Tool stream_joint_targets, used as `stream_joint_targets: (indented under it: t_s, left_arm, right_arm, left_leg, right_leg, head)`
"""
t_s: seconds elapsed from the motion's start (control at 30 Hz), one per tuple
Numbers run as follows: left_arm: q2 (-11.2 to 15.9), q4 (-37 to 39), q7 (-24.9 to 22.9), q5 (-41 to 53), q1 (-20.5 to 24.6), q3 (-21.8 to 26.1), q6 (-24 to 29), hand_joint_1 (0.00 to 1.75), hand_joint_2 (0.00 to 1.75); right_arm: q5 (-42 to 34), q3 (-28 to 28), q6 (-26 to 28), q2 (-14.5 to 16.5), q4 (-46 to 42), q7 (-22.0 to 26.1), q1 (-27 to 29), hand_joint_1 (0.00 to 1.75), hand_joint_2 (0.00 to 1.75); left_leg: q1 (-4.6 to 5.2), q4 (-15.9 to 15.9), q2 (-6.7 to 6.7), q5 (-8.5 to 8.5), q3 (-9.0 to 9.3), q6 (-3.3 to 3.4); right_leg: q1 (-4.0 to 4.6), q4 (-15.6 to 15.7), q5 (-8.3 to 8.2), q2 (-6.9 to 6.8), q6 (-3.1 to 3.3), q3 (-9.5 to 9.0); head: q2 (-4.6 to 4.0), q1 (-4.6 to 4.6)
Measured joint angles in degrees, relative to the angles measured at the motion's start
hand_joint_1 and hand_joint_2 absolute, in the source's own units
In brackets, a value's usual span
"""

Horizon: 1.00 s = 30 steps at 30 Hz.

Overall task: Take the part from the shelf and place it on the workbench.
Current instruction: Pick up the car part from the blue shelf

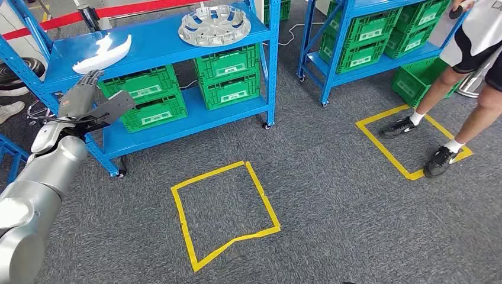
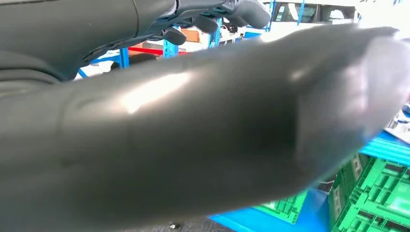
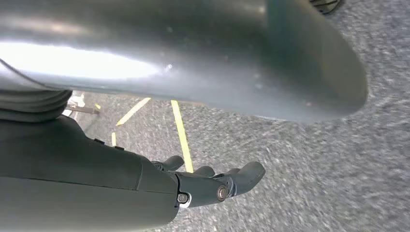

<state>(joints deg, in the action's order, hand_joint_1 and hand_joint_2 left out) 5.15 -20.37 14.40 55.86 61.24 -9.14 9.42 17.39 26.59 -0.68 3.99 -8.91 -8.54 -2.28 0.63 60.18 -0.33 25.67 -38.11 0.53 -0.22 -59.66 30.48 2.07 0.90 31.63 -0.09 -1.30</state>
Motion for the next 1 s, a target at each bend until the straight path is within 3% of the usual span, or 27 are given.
stream_joint_targets:
  t_s: [0.1, 0.17, 0.2, 0.3, 0.33, 0.37, 0.43, 0.5, 0.63, 0.73, 0.8, 0.93, 1.0]
  left_arm:
    - [-0.1, -0.2, 0.0, -0.1, 0.0, -0.2, 0.0, 0.00, 0.00]
    - [-0.2, -0.4, -0.1, -0.6, 0.1, -0.7, 0.0, 0.00, 0.00]
    - [-0.2, -0.5, -0.1, -0.8, 0.2, -1.0, 0.0, 0.00, 0.00]
    - [-0.4, -0.5, -0.1, -1.2, 0.1, -1.5, 0.0, 0.00, 0.00]
    - [-0.4, -0.5, -0.1, -1.2, -0.1, -1.7, 0.0, 0.00, 0.00]
    - [-0.5, -0.5, -0.1, -1.2, -0.2, -1.8, 0.0, 0.00, 0.00]
    - [-0.5, -0.5, -0.2, -1.2, -0.3, -2.1, 0.0, 0.00, 0.00]
    - [-0.5, -0.5, -0.2, -1.2, -0.2, -2.3, 0.0, 0.00, 0.00]
    - [-0.6, -0.6, -0.3, -1.2, -0.3, -2.3, 0.0, 0.00, 0.00]
    - [-0.5, -0.7, -0.3, -1.3, -0.2, -2.4, 0.0, 0.00, 0.00]
    - [-0.5, -0.7, -0.3, -1.3, -0.1, -2.4, 0.0, 0.00, 0.00]
    - [-0.5, -0.7, -0.3, -1.3, -0.1, -2.4, 0.0, 0.00, 0.00]
    - [-0.4, -0.7, -0.3, -1.3, -0.3, -2.4, 0.0, 0.00, 0.00]
  right_arm:
    - [0.0, 0.1, 0.0, 0.0, 0.0, 0.0, 0.1, 0.00, 0.00]
    - [-0.1, 0.2, 0.0, -0.1, -0.1, 0.0, 0.0, 0.00, 0.00]
    - [-0.1, 0.3, 0.0, -0.1, -0.1, 0.0, 0.0, 0.00, 0.00]
    - [-0.1, 0.3, 0.0, -0.1, -0.1, 0.0, -0.1, 0.00, 0.00]
    - [-0.1, 0.4, 0.0, -0.1, -0.1, 0.0, 0.0, 0.00, 0.00]
    - [-0.1, 0.4, 0.0, -0.1, -0.1, 0.0, 0.1, 0.00, 0.00]
    - [-0.1, 0.4, 0.0, -0.1, -0.1, 0.0, 0.1, 0.00, 0.00]
    - [-0.1, 0.4, 0.0, -0.1, -0.1, 0.0, 0.1, 0.00, 0.00]
    - [-0.1, 0.6, 0.0, -0.1, -0.1, 0.0, 0.2, 0.00, 0.00]
    - [-0.1, 0.8, 0.0, -0.2, -0.1, 0.0, 0.1, 0.00, 0.00]
    - [-0.1, 0.9, 0.0, -0.2, -0.1, 0.0, 0.1, 0.00, 0.00]
    - [-0.1, 0.9, 0.0, -0.2, -0.1, 0.0, 0.1, 0.00, 0.00]
    - [-0.1, 0.9, 0.0, -0.2, -0.1, 0.0, 0.1, 0.00, 0.00]
  left_leg:
    - [-0.08, -0.8, 0.00, -0.73, 1.00, 0.19]
    - [-0.39, -1.4, 0.07, -0.82, 2.24, 0.59]
    - [-0.53, -1.6, 0.12, -0.66, 2.75, 0.79]
    - [-0.58, -1.6, 0.21, 0.26, 3.49, 1.09]
    - [-0.63, -1.5, 0.20, 0.65, 3.81, 1.04]
    - [-0.71, -1.4, 0.17, 1.07, 4.20, 0.91]
    - [-0.90, -1.1, 0.20, 2.11, 5.12, 0.41]
    - [-0.84, -1.0, 0.25, 2.93, 5.60, -0.26]
    - [-0.65, -0.4, 0.21, 3.32, 5.87, -1.52]
    - [-0.84, 4.8, 0.21, 4.30, 3.17, -2.00]
    - [-0.88, 6.9, 0.20, 4.85, 1.89, -2.14]
    - [-0.89, 7.6, 0.20, 5.09, 1.47, -2.20]
    - [-0.92, 10.8, 0.21, 6.55, -0.67, -2.41]
  right_leg:
    - [0.03, -0.3, -0.01, -0.17, -0.62, -0.49]
    - [0.03, -2.3, 0.42, -0.67, -1.23, 0.10]
    - [-0.04, -4.6, 1.22, -0.95, -1.56, 1.45]
    - [-0.40, -14.0, 4.50, -1.34, -2.38, 8.11]
    - [-0.51, -15.1, 4.35, -1.39, -2.60, 9.60]
    - [-0.61, -14.2, 2.91, -1.46, -2.80, 10.07]
    - [-0.80, -7.3, -2.49, -1.82, -2.89, 8.52]
    - [-0.63, -1.4, -5.05, -2.28, -2.35, 6.77]
    - [-0.56, 0.1, -5.13, -2.33, -0.63, 5.64]
    - [-0.78, 0.5, -4.71, -2.10, 0.25, 4.38]
    - [-0.80, 0.5, -4.56, -2.03, 0.42, 4.16]
    - [-0.80, 0.5, -4.50, -2.01, 0.43, 4.10]
    - [-0.79, 0.5, -4.17, -1.90, 0.44, 3.76]
  head:
    - [0.00, 0.10]
    - [0.00, -0.02]
    - [0.00, -0.07]
    - [0.00, -0.15]
    - [0.00, -0.16]
    - [0.00, -0.16]
    - [0.00, -0.18]
    - [0.00, -0.16]
    - [0.00, -0.08]
    - [0.00, 0.10]
    - [0.00, 0.10]
    - [0.00, 0.11]
    - [0.00, 0.12]
